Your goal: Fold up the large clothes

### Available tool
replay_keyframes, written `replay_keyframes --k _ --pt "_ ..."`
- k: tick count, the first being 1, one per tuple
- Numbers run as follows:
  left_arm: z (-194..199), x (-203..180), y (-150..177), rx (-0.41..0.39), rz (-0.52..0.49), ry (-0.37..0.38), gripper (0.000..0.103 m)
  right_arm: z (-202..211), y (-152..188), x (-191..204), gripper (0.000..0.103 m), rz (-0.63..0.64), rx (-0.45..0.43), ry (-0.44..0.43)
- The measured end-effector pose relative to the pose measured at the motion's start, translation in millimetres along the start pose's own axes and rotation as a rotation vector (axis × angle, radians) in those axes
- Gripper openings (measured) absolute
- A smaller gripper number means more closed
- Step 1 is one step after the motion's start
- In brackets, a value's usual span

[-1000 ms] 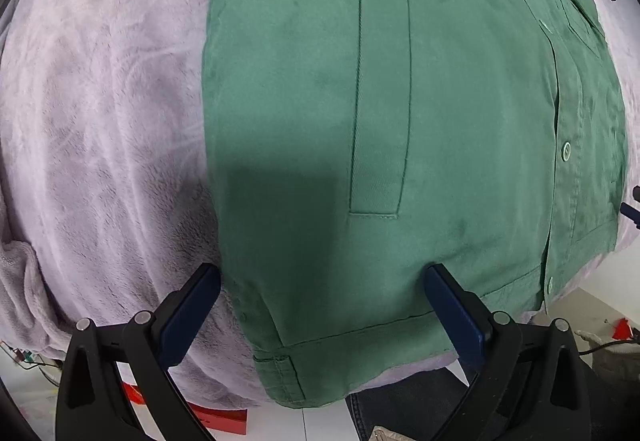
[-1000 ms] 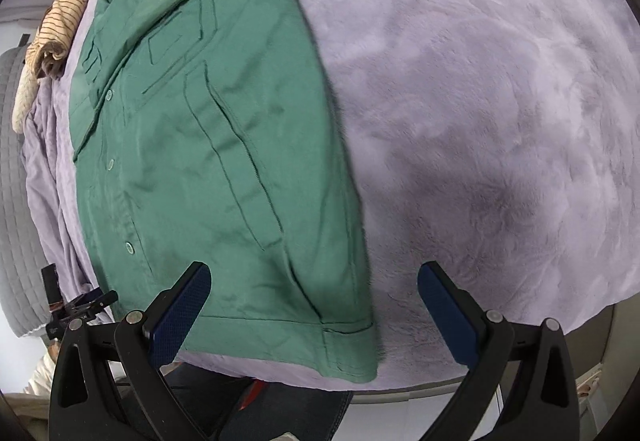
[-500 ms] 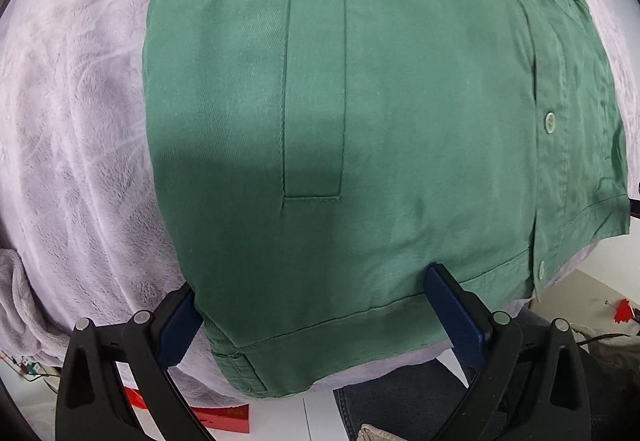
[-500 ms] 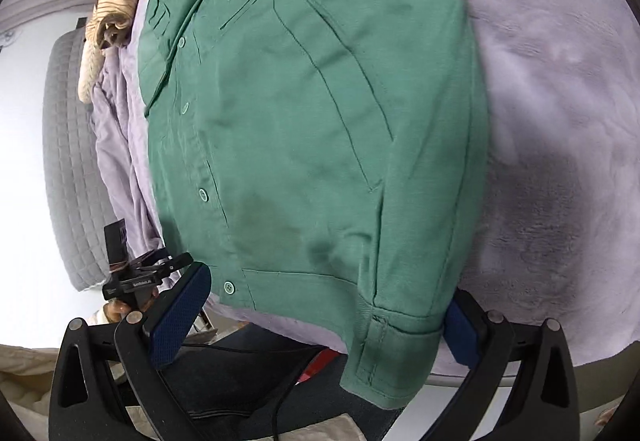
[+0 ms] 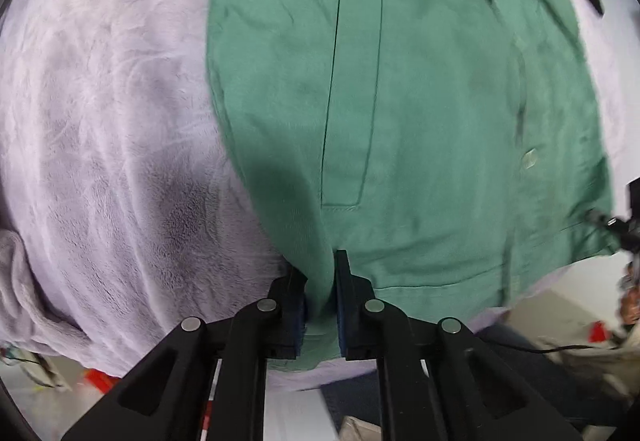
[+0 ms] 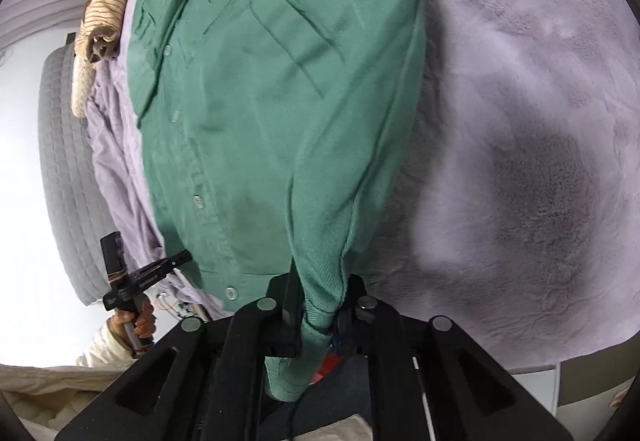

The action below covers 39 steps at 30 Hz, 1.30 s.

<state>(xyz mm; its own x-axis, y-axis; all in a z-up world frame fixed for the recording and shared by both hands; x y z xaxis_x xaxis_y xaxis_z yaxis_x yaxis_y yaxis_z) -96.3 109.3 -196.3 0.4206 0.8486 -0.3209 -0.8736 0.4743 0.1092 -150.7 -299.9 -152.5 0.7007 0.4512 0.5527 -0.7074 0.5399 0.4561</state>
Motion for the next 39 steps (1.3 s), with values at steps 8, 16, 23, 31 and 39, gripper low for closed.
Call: replay_keyframes --k 8,16,23,31,39 --pt "77 5 -28 -0.255 0.09 0.26 0.011 52 5 59 0.011 0.086 -0.069 -0.339" --pt "154 41 -141 -0.552 0.095 0.258 0.01 88 -59 142 0.011 0.151 -0.206 -0.527" --pt "179 69 -244 -0.589 0.112 -0.069 0.011 80 -175 174 0.011 0.033 -0.301 -0.528" --pt "146 85 -254 -0.533 0.122 -0.21 0.094 42 -260 149 0.015 -0.128 -0.346 -0.359" --pt "105 85 -264 -0.463 0.093 -0.223 0.095 69 -231 170 0.088 0.088 -0.445 -0.182"
Point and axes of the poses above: each gripper's, at about its wrist camera, not at the fingertips, and z roughly against the way its jaws point, x to its left, y to its underside, the point moved 1 cm from there along -z, roughly the way its jaws point, and after that the axes turned 14 degrees about -z, right-handed, at the moved point
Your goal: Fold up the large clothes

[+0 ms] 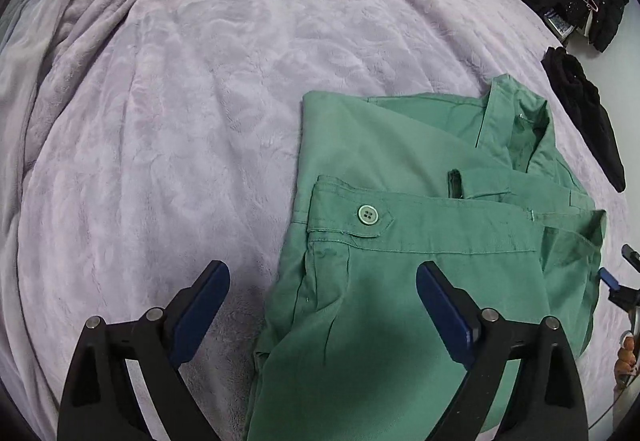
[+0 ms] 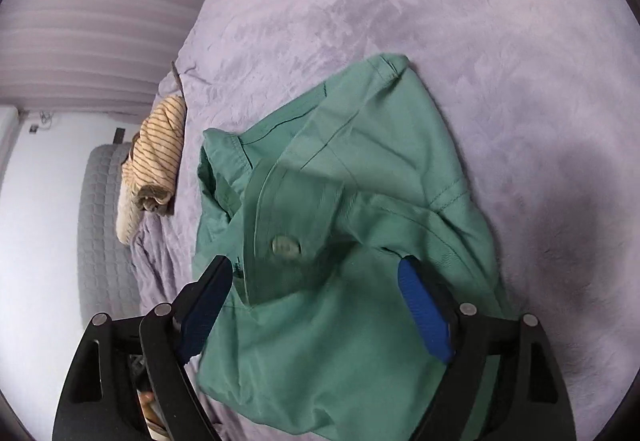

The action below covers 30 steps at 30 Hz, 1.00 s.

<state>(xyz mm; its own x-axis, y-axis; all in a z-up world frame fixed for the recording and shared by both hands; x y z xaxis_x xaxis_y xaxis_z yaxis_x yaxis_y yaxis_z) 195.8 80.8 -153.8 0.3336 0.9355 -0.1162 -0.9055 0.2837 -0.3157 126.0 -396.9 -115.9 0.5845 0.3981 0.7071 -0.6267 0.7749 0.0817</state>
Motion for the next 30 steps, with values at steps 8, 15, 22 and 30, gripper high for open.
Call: replay_keyframes --k 8,15,22,30 --pt "-37 -33 3 0.1 -0.115 0.014 0.061 1 2 30 0.088 0.339 -0.103 0.326" --pt "-9 -45 16 -0.006 -0.17 -0.135 0.006 -57 0 25 0.007 0.445 -0.036 0.505" --pt "82 -54 18 -0.237 -0.163 -0.104 0.006 22 59 58 0.006 0.568 -0.23 0.389" --pt "68 -46 -32 -0.317 -0.171 -0.161 0.006 43 31 93 0.006 0.568 -0.338 0.31"
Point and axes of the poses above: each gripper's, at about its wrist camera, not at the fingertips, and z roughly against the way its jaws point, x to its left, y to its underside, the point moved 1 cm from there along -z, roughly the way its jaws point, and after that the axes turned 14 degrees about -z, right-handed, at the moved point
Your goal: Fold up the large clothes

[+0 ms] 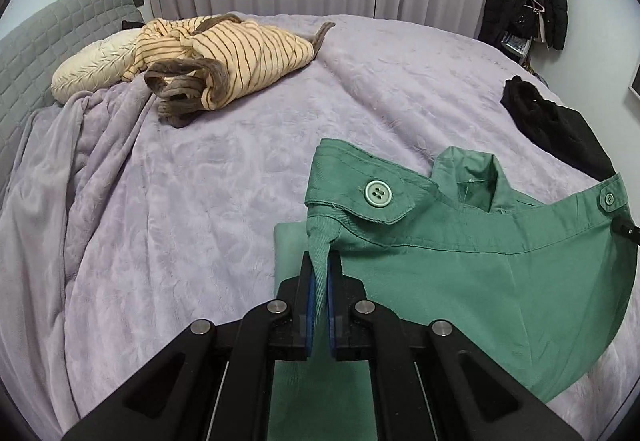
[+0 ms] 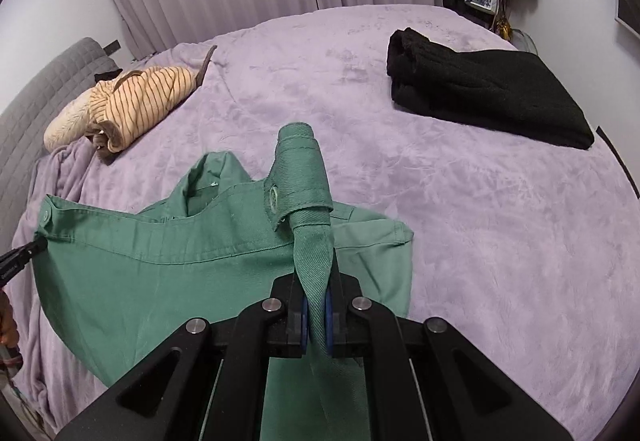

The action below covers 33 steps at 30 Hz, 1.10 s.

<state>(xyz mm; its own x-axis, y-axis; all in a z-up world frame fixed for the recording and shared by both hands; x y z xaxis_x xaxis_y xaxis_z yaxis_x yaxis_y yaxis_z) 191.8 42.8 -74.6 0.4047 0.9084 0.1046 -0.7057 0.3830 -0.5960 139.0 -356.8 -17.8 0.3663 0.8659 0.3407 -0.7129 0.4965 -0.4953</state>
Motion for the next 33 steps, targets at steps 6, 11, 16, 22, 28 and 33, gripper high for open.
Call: replay_keyframes --k 6,11,16,22,28,33 --pt "-97 -2 21 0.151 0.028 -0.05 0.006 -98 -2 -32 0.006 -0.039 0.129 0.084" --pt "-130 -15 31 0.2 0.0 -0.088 0.007 -137 8 -60 0.008 -0.16 0.188 0.07" --pt "-106 -3 24 0.198 0.006 -0.088 0.007 -112 -3 -74 0.036 -0.246 0.172 0.103" --pt "-42 -4 23 0.133 -0.039 -0.012 0.007 -50 7 -44 0.036 -0.141 0.124 0.057" --pt "-45 -52 66 0.204 -0.01 0.103 0.007 -53 78 27 0.036 -0.082 0.287 -0.156" --pt "-67 -60 111 0.247 -0.006 0.068 0.007 -85 132 45 0.033 -0.009 0.358 -0.107"
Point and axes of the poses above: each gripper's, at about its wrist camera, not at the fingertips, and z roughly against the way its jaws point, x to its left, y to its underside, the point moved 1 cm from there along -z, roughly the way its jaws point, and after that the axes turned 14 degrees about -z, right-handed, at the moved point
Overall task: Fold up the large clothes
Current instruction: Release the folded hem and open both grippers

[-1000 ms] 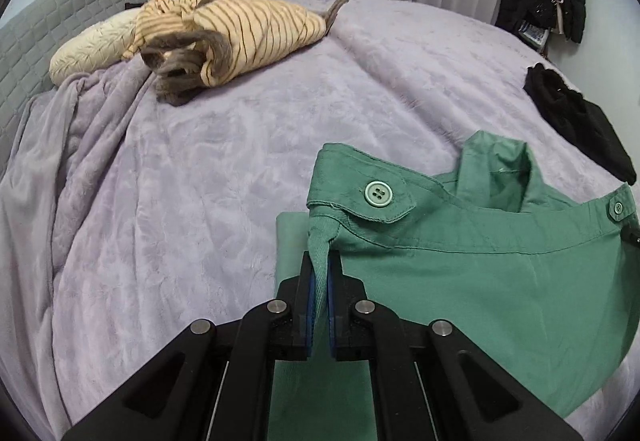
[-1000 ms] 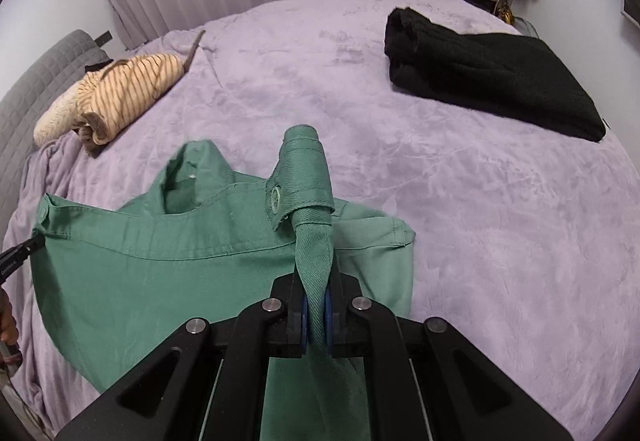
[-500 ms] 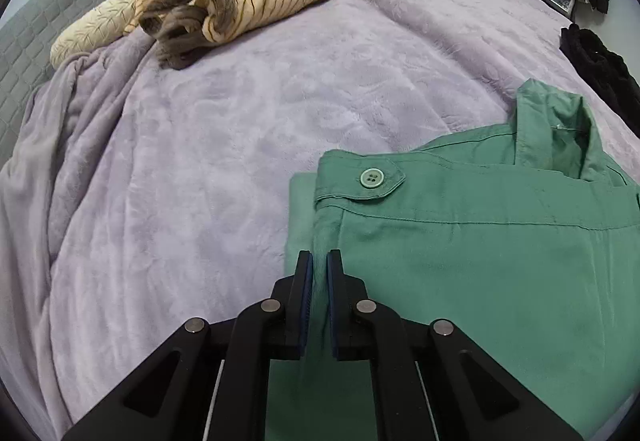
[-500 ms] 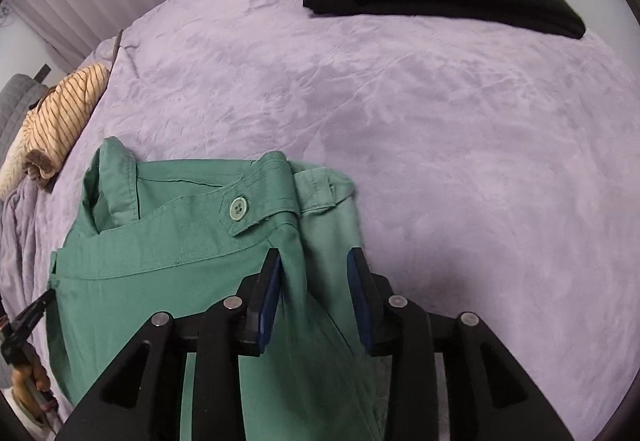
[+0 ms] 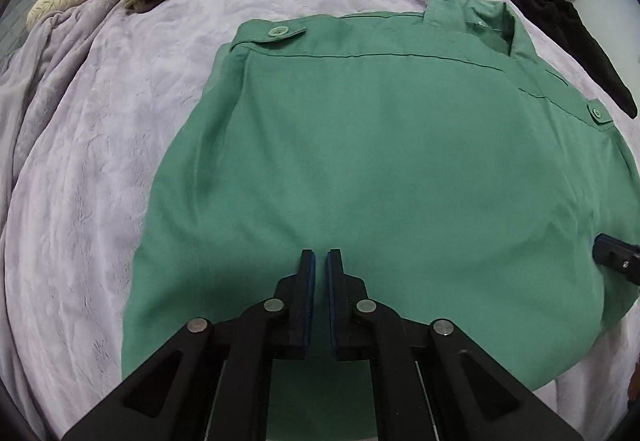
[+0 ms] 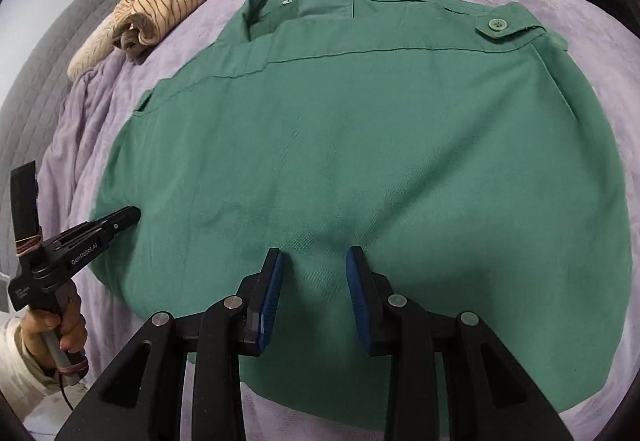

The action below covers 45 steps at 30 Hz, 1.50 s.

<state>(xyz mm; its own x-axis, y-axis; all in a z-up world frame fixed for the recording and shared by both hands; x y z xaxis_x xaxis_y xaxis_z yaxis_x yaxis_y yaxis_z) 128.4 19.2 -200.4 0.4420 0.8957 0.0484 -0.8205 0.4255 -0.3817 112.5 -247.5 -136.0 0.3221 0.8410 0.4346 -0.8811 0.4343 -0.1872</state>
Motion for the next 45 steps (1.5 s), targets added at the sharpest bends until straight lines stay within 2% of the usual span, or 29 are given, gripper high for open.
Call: replay_keyframes --k 2,4,7,9,11,13,14,15,16,18,19,20,23,26,28,29,30,31,32,35,37,40,43,45 --pt "4 12 6 -0.006 0.006 -0.011 0.007 7 2 -10 0.033 0.016 -0.029 0.029" --pt "7 28 9 0.004 0.022 -0.053 0.007 19 1 -31 0.033 0.001 -0.048 0.063" --pt "11 55 14 0.007 0.081 -0.034 0.007 37 -3 -73 0.032 -0.072 -0.079 0.133" --pt "15 63 16 0.006 0.083 -0.022 0.007 46 -4 -100 0.032 -0.133 -0.094 0.169" --pt "21 65 16 0.007 0.062 -0.052 0.007 59 -2 -127 0.024 -0.216 -0.106 0.164" --pt "29 70 18 0.027 0.053 -0.148 0.007 70 1 -142 0.024 -0.285 -0.115 0.152" --pt "33 77 21 0.036 0.072 -0.178 0.007 78 4 -147 0.027 -0.325 -0.124 0.15" --pt "35 86 25 0.048 0.109 -0.17 0.007 82 7 -151 0.028 -0.355 -0.127 0.14" --pt "37 97 31 0.065 0.16 -0.143 0.007 88 11 -153 0.031 -0.388 -0.129 0.123" --pt "37 112 41 0.11 0.25 -0.07 0.007 98 23 -158 0.05 -0.467 -0.122 0.031" --pt "38 116 45 0.122 0.276 -0.024 0.007 101 30 -159 0.065 -0.508 -0.114 -0.032" --pt "40 117 47 0.12 0.292 0.018 0.007 99 36 -158 0.071 -0.543 -0.104 -0.089" --pt "45 113 46 0.08 0.311 0.096 0.007 93 61 -168 0.071 -0.707 -0.067 -0.255" --pt "44 104 38 0.058 0.291 0.102 0.007 74 71 -178 0.071 -0.848 -0.064 -0.329" --pt "39 99 35 0.069 0.278 0.098 0.007 66 69 -185 0.071 -0.901 -0.106 -0.373" --pt "38 96 34 0.077 0.27 0.091 0.007 63 67 -187 0.071 -0.922 -0.12 -0.391" --pt "37 95 31 0.083 0.265 0.084 0.007 59 64 -190 0.064 -0.946 -0.12 -0.405" --pt "39 93 30 0.082 0.258 0.081 0.007 56 59 -189 0.016 -0.958 -0.111 -0.409" --pt "44 91 30 0.074 0.251 0.082 0.007 57 52 -184 0.004 -0.933 -0.094 -0.395" --pt "50 86 26 0.052 0.212 0.065 0.007 84 35 -162 0.003 -0.766 -0.149 -0.292" --pt "44 83 27 0.064 0.197 0.053 0.007 91 31 -159 0.003 -0.716 -0.159 -0.241" --pt "21 75 34 0.104 0.157 0.011 0.007 67 34 -178 0.004 -0.722 -0.117 -0.143" --pt "7 65 40 0.113 0.078 -0.026 0.007 44 40 -192 0.004 -0.74 -0.084 -0.135" --pt "14 62 40 0.115 0.033 -0.053 0.007 52 45 -191 0.006 -0.751 -0.095 -0.13"
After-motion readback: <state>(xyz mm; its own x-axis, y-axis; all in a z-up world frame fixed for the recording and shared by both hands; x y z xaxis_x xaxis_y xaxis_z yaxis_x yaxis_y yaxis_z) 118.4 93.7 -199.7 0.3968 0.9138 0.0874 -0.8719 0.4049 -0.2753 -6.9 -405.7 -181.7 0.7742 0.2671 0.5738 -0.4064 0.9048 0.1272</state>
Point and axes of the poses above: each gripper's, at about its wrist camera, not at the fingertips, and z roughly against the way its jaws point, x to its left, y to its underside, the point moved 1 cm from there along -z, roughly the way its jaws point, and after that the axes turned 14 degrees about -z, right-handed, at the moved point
